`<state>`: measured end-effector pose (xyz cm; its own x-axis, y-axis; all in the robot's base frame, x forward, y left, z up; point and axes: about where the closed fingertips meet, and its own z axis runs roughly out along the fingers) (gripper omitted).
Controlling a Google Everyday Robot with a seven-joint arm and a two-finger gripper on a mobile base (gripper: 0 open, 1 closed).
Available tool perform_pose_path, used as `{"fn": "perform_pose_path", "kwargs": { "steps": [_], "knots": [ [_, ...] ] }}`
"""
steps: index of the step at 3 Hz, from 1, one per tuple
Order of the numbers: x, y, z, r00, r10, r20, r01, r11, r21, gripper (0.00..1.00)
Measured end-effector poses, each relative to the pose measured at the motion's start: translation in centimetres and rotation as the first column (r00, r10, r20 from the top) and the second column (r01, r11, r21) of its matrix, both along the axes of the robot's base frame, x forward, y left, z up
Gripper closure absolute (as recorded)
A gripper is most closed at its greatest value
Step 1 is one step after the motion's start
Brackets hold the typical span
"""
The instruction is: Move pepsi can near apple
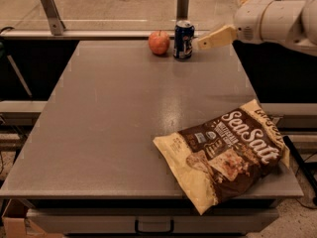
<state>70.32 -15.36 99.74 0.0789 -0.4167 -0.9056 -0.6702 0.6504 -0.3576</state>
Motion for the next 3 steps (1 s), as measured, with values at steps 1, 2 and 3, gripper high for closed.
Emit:
{"fn": "perform_pose_path", "kwargs": {
  "steps": [1,2,3],
  "knots": [
    [-7.1,-2.9,3.4,0.9916,-0.126,0.03,0.128,0.985,-0.118,0.0],
    [-10.7,-2.8,4.8,0.9875,-0.151,0.047,0.157,0.971,-0.179,0.0],
    [-10.6,-2.6,4.8,0.9881,-0.146,0.046,0.152,0.972,-0.18,0.0]
  ]
}}
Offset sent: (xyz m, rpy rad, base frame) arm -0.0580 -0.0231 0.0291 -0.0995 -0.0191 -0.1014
